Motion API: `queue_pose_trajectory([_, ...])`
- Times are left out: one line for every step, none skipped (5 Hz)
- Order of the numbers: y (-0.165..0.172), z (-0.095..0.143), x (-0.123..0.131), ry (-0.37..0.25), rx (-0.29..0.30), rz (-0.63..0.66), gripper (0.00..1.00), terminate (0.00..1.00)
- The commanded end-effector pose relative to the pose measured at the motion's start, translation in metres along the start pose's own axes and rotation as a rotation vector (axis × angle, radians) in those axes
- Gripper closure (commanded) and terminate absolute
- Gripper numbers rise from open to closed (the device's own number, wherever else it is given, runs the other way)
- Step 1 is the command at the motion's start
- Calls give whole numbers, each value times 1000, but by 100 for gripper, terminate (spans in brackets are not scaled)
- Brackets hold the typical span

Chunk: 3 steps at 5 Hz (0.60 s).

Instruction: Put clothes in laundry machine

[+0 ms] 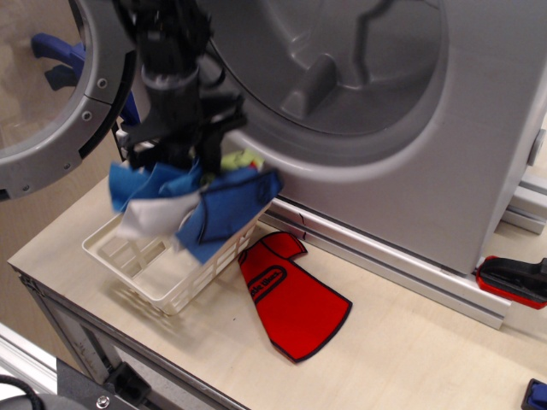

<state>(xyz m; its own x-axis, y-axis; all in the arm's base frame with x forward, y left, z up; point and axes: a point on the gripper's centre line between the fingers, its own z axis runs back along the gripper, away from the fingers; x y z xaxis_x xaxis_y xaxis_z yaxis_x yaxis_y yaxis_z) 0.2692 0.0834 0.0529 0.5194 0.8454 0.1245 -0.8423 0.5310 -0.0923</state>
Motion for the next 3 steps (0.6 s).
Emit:
queue_pose_trajectory([-21,63,-17,-127,-265,-248,100,0])
queue_pose_trajectory([-32,73,-15,-197,-373,-351,100,0])
queue_pose_trajectory([-49,72,-8,-249,-416,-371,100,0])
